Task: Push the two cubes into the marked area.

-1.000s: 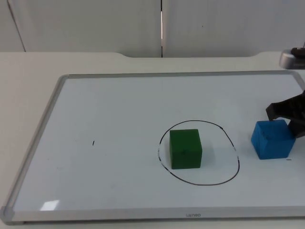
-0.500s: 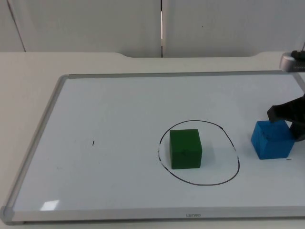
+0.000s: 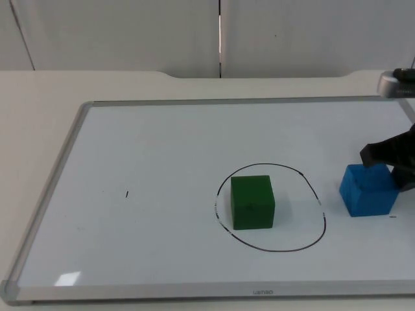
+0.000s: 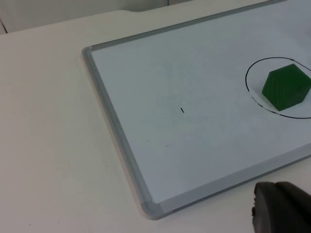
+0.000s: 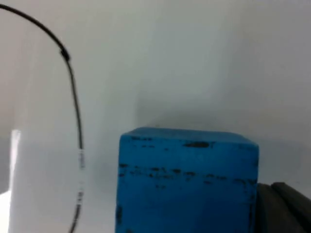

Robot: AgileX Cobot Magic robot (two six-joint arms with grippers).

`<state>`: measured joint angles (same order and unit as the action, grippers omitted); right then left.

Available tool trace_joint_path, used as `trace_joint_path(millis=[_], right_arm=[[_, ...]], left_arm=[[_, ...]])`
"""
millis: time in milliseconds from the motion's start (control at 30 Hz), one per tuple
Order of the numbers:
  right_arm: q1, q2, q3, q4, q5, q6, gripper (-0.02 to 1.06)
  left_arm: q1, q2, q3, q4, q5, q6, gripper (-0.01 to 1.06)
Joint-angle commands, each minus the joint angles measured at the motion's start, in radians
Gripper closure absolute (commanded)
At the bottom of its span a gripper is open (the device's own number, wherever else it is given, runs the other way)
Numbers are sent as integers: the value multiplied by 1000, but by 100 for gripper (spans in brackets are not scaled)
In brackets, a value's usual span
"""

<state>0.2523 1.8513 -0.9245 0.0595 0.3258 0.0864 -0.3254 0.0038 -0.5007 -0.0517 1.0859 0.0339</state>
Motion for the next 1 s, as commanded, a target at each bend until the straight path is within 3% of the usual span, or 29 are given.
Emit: trace_joint_path(millis=[0, 200, 967], right_arm=[[22, -3, 6, 2, -27, 2, 104], [78, -3, 6, 4, -72, 21, 104], [121, -3, 6, 25, -78, 39, 104]], left_arm=[[3, -4, 6, -9, -10, -4, 105], [3, -4, 6, -5, -10, -4, 105], [3, -4, 6, -5, -10, -4, 105]])
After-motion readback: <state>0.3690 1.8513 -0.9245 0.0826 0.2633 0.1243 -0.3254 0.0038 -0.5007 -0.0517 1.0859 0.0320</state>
